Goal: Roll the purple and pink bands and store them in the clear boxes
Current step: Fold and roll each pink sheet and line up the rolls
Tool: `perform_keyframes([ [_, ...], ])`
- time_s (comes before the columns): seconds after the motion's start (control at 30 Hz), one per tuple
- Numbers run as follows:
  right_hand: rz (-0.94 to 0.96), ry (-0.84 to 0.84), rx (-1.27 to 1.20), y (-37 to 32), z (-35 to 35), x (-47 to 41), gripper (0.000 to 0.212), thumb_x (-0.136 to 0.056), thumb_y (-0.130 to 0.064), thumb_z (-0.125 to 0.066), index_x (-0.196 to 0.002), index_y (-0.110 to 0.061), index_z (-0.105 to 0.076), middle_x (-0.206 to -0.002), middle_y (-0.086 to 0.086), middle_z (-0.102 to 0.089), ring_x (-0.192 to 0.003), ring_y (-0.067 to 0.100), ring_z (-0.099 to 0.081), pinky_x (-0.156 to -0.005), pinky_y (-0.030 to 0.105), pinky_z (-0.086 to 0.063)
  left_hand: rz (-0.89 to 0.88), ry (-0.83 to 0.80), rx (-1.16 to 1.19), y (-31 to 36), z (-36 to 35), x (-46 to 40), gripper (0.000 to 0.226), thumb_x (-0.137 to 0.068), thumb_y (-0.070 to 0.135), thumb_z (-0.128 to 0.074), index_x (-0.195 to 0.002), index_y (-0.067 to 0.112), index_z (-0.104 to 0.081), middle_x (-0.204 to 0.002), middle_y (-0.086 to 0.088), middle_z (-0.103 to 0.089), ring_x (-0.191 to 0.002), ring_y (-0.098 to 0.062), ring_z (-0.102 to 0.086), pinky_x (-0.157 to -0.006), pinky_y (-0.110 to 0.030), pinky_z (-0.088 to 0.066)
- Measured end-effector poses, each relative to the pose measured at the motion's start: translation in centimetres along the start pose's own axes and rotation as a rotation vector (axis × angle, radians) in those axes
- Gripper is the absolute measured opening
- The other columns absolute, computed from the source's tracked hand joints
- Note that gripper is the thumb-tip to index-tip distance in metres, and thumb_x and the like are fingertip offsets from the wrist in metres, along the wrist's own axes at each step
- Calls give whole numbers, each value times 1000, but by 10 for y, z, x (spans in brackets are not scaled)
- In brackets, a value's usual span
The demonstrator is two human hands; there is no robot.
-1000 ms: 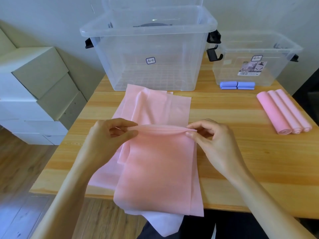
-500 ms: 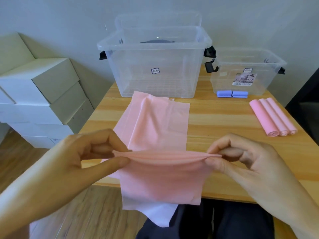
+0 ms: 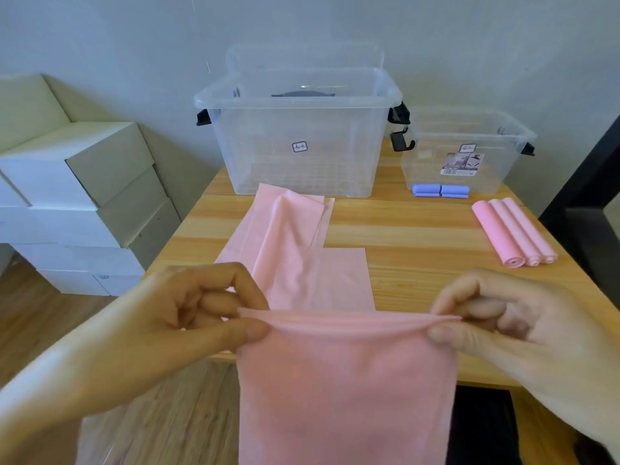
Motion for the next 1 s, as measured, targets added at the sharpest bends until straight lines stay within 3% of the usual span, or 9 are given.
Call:
perform_keyframes([
  [0.07, -16, -13, -80, -16, -13, -16, 9, -75, -25, -78, -77, -19, -71, -75, 6, -75, -68, 13, -69, -64, 14, -49, 15, -50, -24, -16, 0, -15, 29, -74, 56, -72, -85, 29, -70, -84, -4, -77, -81, -30, -73, -93, -56, -52],
  [0.17, -60, -30, -127, -4, -22, -41, 8, -83, -11, -72, -86, -4, -68, -77, 11, -75, -70, 15, -67, -67, 18, -52, 57, -6, 32, -33, -2, -39, 10, -87, 35, -67, -85, 25, -70, -87, -6, -77, -85, -25, -74, -90, -37, -56],
  [0.27, -102, 14, -128, 21, -26, -64, 7, -87, -8, -70, -88, -2, -66, -75, 9, -74, -66, 15, -66, -61, 24, -55, 93, 66, 83, -53, -4, -63, 14, -91, 21, -62, -94, 8, -68, -85, -7, -76, -84, -26, -72, -82, -26, -58],
  [0.5, -185, 119, 3, 59, -38, -110, 7, -89, -12, -72, -87, -7, -68, -76, 8, -75, -63, 12, -63, -58, 26, -51, 165, 210, -25, -93, -5, -118, 6, -93, 20, -66, -92, 16, -71, -86, 1, -75, -84, -17, -71, -81, -27, -59],
  [0.63, -201, 185, 120, 77, -40, -129, 7, -85, -16, -75, -80, -15, -72, -73, -2, -70, -62, 2, -58, -62, 23, -48, 151, 249, -208, -102, -3, -141, 6, -90, 25, -70, -84, 24, -72, -91, 10, -71, -79, 1, -64, -65, -5, -44],
  [0.77, -196, 191, 221, 85, -43, -145, 7, -84, -17, -77, -77, -16, -73, -62, -13, -59, -54, -5, -51, -55, 9, -37, 150, 254, -286, -111, -1, -158, 7, -87, 29, -73, -81, 30, -69, -101, 15, -67, -90, 9, -60, -73, -15, -44],
  [0.87, -204, 196, 275, 92, -44, -155, 4, -84, -17, -77, -85, -17, -73, -70, -14, -59, -62, -2, -51, -66, 16, -40, 154, 244, -302, -118, -1, -168, 8, -86, 28, -75, -80, 30, -69, -102, 15, -67, -93, 7, -60, -78, -23, -48],
  [0.93, -214, 177, 317, 95, -47, -160, 14, -85, -17, -77, -98, -15, -75, -76, -13, -57, -70, 0, -52, -74, 20, -40, 152, 235, -323, -122, -1, -171, 10, -84, 29, -76, -78, 31, -69, -101, 13, -68, -92, 4, -62, -81, -27, -50],
  [1.0, -238, 158, 363, 95, -47, -163, 14, -86, -16, -76, -100, -13, -75, -79, -11, -57, -77, 6, -54, -74, 21, -40, 147, 228, -342, -124, 0, -174, 11, -83, 28, -78, -77, 30, -69, -97, 12, -68, -88, 4, -63, -77, -24, -49],
])
Point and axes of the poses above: each hand's wrist, its own x-axis away from the middle knuckle, its own z-axis out of the back of the hand, y = z × x, the point moved 3 cm from there along -x, towards the middle knuckle
